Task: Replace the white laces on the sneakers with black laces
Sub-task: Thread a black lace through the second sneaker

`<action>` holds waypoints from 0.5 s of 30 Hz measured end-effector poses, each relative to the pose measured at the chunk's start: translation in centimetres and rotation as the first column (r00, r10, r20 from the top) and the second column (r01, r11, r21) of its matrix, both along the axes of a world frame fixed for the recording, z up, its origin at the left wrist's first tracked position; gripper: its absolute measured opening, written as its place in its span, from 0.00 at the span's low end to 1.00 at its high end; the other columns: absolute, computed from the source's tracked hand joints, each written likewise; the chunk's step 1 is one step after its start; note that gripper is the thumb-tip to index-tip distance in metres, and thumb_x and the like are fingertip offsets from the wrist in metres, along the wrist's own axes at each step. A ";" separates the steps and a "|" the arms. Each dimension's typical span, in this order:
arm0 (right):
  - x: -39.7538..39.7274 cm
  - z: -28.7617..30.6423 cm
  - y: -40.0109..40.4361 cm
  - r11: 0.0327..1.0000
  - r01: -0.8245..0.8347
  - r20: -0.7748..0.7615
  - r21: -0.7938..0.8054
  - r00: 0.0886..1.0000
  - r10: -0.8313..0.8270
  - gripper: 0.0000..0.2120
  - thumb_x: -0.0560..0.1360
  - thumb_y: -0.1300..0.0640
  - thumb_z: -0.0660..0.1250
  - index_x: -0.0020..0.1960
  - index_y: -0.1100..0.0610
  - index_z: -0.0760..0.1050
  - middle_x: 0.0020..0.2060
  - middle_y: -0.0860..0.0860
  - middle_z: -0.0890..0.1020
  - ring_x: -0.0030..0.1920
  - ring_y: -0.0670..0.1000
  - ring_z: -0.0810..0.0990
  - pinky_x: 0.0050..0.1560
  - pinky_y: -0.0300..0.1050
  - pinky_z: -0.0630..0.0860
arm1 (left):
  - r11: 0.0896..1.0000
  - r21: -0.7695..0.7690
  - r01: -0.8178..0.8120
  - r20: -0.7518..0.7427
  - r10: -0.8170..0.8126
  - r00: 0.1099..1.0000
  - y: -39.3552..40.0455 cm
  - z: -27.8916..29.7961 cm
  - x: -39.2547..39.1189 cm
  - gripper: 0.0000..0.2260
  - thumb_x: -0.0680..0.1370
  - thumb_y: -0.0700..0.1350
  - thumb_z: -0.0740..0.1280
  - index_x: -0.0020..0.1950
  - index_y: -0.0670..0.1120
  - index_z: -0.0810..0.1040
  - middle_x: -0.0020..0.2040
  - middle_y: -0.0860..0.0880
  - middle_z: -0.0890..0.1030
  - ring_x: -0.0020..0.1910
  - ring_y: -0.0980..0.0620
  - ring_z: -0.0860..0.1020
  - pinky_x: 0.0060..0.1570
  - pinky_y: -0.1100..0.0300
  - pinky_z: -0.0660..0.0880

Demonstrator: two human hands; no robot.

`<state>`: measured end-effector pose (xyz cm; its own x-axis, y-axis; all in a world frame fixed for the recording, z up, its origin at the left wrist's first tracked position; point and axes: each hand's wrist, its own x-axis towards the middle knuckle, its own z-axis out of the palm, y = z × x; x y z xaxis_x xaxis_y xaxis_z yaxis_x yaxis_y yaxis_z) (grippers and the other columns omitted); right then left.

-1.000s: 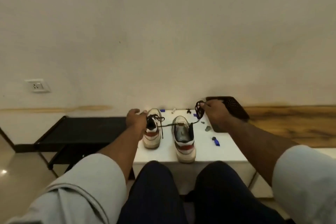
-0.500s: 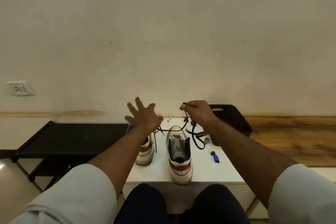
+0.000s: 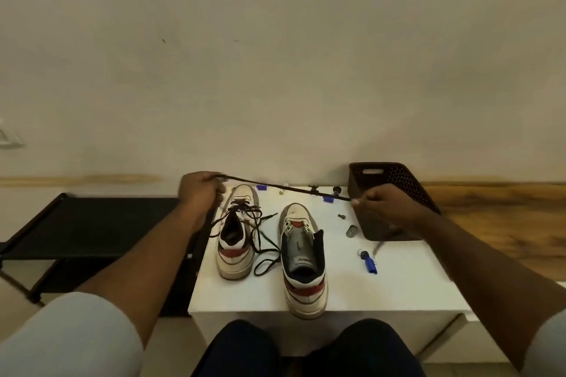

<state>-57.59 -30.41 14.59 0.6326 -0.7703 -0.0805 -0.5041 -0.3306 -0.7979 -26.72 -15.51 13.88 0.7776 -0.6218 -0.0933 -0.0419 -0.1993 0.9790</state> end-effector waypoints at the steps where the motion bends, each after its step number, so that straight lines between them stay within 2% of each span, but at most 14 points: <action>1: -0.5 -0.7 -0.4 0.999 0.035 -0.030 -0.026 0.999 -0.036 0.16 0.74 0.51 0.70 0.29 0.52 0.77 0.20 0.43 0.73 0.24 0.43 0.69 0.30 0.38 0.65 | 0.995 0.017 -0.102 0.016 0.102 0.995 0.3 -0.1 0.3 0.07 0.78 0.35 0.65 0.52 0.39 0.82 0.35 0.45 0.79 0.28 0.51 0.74 0.28 0.61 0.71; 2: -0.4 -1.5 -0.7 0.997 0.056 -0.075 -0.058 0.995 -0.061 0.17 0.75 0.52 0.70 0.28 0.52 0.75 0.21 0.44 0.73 0.25 0.43 0.69 0.31 0.39 0.65 | 0.991 0.043 -0.124 0.031 0.123 0.992 0.5 -0.3 0.2 0.07 0.77 0.36 0.67 0.51 0.40 0.83 0.35 0.45 0.80 0.28 0.53 0.73 0.27 0.63 0.70; 3: -0.1 -2.2 -0.9 0.992 0.074 -0.133 -0.102 0.987 -0.087 0.16 0.75 0.52 0.69 0.29 0.52 0.75 0.23 0.44 0.73 0.26 0.43 0.70 0.32 0.39 0.65 | 0.995 0.075 -0.068 0.043 0.065 0.997 0.5 -0.6 -0.4 0.06 0.76 0.38 0.69 0.50 0.41 0.84 0.36 0.46 0.82 0.28 0.54 0.74 0.27 0.65 0.68; 4: 0.5 -2.8 -0.9 0.986 0.092 -0.191 -0.140 0.974 -0.118 0.13 0.75 0.51 0.69 0.34 0.52 0.76 0.27 0.44 0.75 0.29 0.43 0.72 0.33 0.39 0.67 | 0.993 0.111 0.026 0.056 -0.032 0.998 0.5 -0.7 -1.6 0.04 0.74 0.40 0.71 0.47 0.43 0.85 0.35 0.47 0.82 0.27 0.56 0.74 0.27 0.66 0.67; 5: 1.4 -3.5 -0.6 0.979 0.093 -0.242 -0.179 0.961 -0.135 0.07 0.75 0.50 0.69 0.42 0.53 0.79 0.35 0.47 0.79 0.35 0.44 0.76 0.37 0.39 0.71 | 0.983 0.143 0.118 0.068 -0.129 0.989 0.4 -0.7 -2.9 0.03 0.73 0.41 0.72 0.44 0.44 0.85 0.33 0.49 0.82 0.28 0.56 0.75 0.27 0.67 0.67; 6: 2.4 -3.8 0.0 0.972 0.067 -0.277 -0.226 0.952 -0.130 0.12 0.75 0.49 0.70 0.56 0.53 0.79 0.48 0.50 0.81 0.46 0.47 0.79 0.46 0.41 0.74 | 0.967 0.168 0.190 0.090 -0.207 0.974 0.2 -0.7 -4.2 0.01 0.72 0.41 0.73 0.42 0.45 0.85 0.32 0.49 0.82 0.30 0.55 0.75 0.29 0.66 0.67; 7: 3.5 -4.0 0.8 0.969 0.021 -0.279 -0.248 0.956 -0.092 0.24 0.74 0.48 0.71 0.67 0.51 0.72 0.60 0.51 0.77 0.58 0.50 0.76 0.57 0.45 0.73 | 0.954 0.180 0.241 0.121 -0.264 0.957 -0.2 -0.7 -5.3 0.01 0.71 0.41 0.74 0.39 0.44 0.85 0.32 0.49 0.81 0.31 0.55 0.75 0.30 0.65 0.67; 8: 4.7 -3.8 1.8 0.976 -0.012 -0.217 -0.215 0.975 -0.036 0.32 0.72 0.49 0.73 0.73 0.49 0.65 0.67 0.49 0.72 0.64 0.51 0.72 0.62 0.46 0.71 | 0.940 0.193 0.282 0.157 -0.313 0.937 -0.6 -0.7 -6.3 0.05 0.71 0.41 0.74 0.35 0.44 0.83 0.29 0.52 0.79 0.30 0.57 0.74 0.30 0.66 0.66; 9: 5.9 -3.5 3.0 0.990 -0.043 -0.122 -0.138 0.992 0.026 0.36 0.72 0.51 0.74 0.75 0.48 0.62 0.68 0.46 0.70 0.63 0.49 0.73 0.61 0.44 0.71 | 0.925 0.216 0.311 0.195 -0.353 0.915 -1.0 -0.6 -7.1 0.08 0.70 0.40 0.73 0.31 0.44 0.81 0.26 0.54 0.76 0.28 0.58 0.72 0.29 0.66 0.65; 11: 8.2 -3.3 4.9 0.989 -0.140 0.031 0.050 0.990 0.138 0.32 0.72 0.56 0.74 0.72 0.47 0.66 0.63 0.44 0.74 0.47 0.42 0.78 0.47 0.36 0.74 | 0.907 0.276 0.317 0.273 -0.390 0.879 -1.6 -0.5 -8.3 0.08 0.69 0.40 0.72 0.30 0.41 0.79 0.26 0.50 0.74 0.28 0.53 0.70 0.32 0.62 0.65; 13: 9.5 -3.8 5.6 0.978 -0.159 0.119 0.132 0.982 0.144 0.14 0.74 0.59 0.71 0.59 0.51 0.78 0.48 0.50 0.84 0.36 0.42 0.79 0.35 0.34 0.74 | 0.916 0.268 0.300 0.335 -0.380 0.862 -1.4 -0.3 -8.6 0.08 0.68 0.42 0.71 0.31 0.39 0.80 0.28 0.45 0.73 0.29 0.49 0.69 0.33 0.55 0.67; 14: 9.5 -4.0 5.4 0.985 -0.108 0.173 0.136 0.981 0.083 0.06 0.76 0.60 0.69 0.51 0.53 0.81 0.40 0.53 0.84 0.33 0.45 0.79 0.33 0.35 0.74 | 0.919 0.249 0.306 0.340 -0.379 0.861 -1.0 -0.2 -8.4 0.08 0.68 0.44 0.72 0.32 0.40 0.82 0.29 0.46 0.75 0.29 0.49 0.71 0.33 0.55 0.69; 15: 9.2 -4.3 4.5 0.988 -0.012 0.224 0.155 0.974 -0.024 0.05 0.77 0.62 0.67 0.47 0.55 0.82 0.35 0.54 0.83 0.32 0.48 0.79 0.32 0.37 0.75 | 0.917 0.226 0.330 0.321 -0.390 0.863 -0.4 -0.1 -7.9 0.07 0.70 0.45 0.73 0.35 0.42 0.84 0.30 0.48 0.78 0.31 0.51 0.74 0.34 0.58 0.71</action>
<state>-48.43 -25.87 10.33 0.6434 -0.7635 -0.0554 -0.3079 -0.1919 -0.9319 -34.64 -15.88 13.74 0.5019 -0.8646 0.0232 -0.4765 -0.2540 0.8417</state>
